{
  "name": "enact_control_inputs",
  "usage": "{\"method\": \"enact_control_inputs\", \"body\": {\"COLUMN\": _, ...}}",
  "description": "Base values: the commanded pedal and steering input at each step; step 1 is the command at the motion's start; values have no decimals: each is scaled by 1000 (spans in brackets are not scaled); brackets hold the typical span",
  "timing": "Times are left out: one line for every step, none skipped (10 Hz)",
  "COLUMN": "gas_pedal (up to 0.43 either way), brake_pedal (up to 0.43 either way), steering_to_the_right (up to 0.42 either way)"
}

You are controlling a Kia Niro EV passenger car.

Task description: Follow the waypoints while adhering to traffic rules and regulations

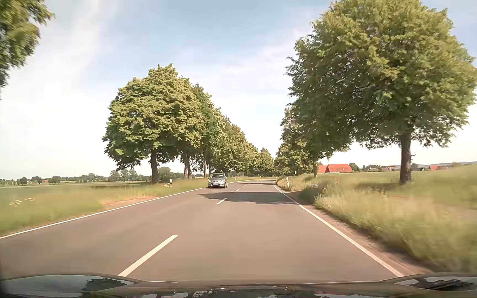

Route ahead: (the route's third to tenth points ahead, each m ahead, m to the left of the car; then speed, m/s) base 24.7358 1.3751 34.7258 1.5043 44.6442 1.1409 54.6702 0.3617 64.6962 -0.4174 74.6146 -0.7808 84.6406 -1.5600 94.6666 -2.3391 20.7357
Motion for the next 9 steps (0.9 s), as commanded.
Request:
{"method": "enact_control_inputs", "body": {"gas_pedal": 157, "brake_pedal": 0, "steering_to_the_right": 0}}
{"method": "enact_control_inputs", "body": {"gas_pedal": 157, "brake_pedal": 0, "steering_to_the_right": 0}}
{"method": "enact_control_inputs", "body": {"gas_pedal": 157, "brake_pedal": 0, "steering_to_the_right": 0}}
{"method": "enact_control_inputs", "body": {"gas_pedal": 157, "brake_pedal": 0, "steering_to_the_right": 0}}
{"method": "enact_control_inputs", "body": {"gas_pedal": 157, "brake_pedal": 0, "steering_to_the_right": 0}}
{"method": "enact_control_inputs", "body": {"gas_pedal": 157, "brake_pedal": 0, "steering_to_the_right": 0}}
{"method": "enact_control_inputs", "body": {"gas_pedal": 157, "brake_pedal": 0, "steering_to_the_right": -1}}
{"method": "enact_control_inputs", "body": {"gas_pedal": 157, "brake_pedal": 0, "steering_to_the_right": 0}}
{"method": "enact_control_inputs", "body": {"gas_pedal": 157, "brake_pedal": 0, "steering_to_the_right": 0}}
